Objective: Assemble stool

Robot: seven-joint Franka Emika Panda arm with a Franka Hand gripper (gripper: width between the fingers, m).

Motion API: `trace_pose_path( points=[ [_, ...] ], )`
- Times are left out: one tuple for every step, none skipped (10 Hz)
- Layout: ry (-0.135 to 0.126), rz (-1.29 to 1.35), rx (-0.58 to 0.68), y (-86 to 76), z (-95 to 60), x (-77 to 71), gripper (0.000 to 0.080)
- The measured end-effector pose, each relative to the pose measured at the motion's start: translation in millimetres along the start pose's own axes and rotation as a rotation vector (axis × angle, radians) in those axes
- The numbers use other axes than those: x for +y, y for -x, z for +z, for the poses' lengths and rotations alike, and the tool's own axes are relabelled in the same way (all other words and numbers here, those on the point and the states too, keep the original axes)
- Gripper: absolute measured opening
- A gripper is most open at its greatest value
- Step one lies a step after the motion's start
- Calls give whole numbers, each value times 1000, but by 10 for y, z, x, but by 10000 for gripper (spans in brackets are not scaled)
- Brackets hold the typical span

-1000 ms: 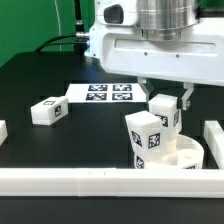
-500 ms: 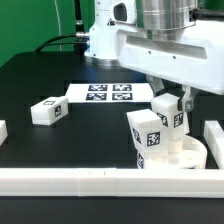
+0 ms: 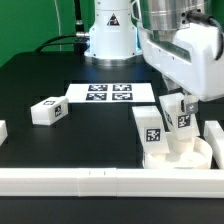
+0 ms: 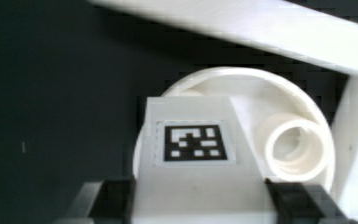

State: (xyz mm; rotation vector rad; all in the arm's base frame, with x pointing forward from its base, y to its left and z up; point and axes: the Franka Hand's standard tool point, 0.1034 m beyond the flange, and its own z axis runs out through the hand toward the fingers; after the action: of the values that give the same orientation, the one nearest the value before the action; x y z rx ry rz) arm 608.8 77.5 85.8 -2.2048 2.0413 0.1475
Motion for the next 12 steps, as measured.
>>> trace_pose_path(
  points=[
    [-5, 81, -12, 34, 2, -7, 340],
    [-7, 138, -20, 61, 4, -11, 340],
    [-7, 156, -24, 71, 5, -11, 340],
    [-7, 166, -28, 83, 8, -10, 340],
    [-4, 148, -28, 85, 8, -6, 529],
    [6, 117, -33, 95, -5, -3, 624],
    [13, 90, -37, 113, -27, -9, 624],
    [13, 57, -40, 124, -62, -18, 643],
    [4, 19, -43, 139, -130, -40, 643],
    [-8, -15, -44, 151, -206, -69, 649],
    [-20, -37, -45, 157, -273, -96, 649],
    [-28, -40, -45, 157, -290, -111, 649]
  ],
)
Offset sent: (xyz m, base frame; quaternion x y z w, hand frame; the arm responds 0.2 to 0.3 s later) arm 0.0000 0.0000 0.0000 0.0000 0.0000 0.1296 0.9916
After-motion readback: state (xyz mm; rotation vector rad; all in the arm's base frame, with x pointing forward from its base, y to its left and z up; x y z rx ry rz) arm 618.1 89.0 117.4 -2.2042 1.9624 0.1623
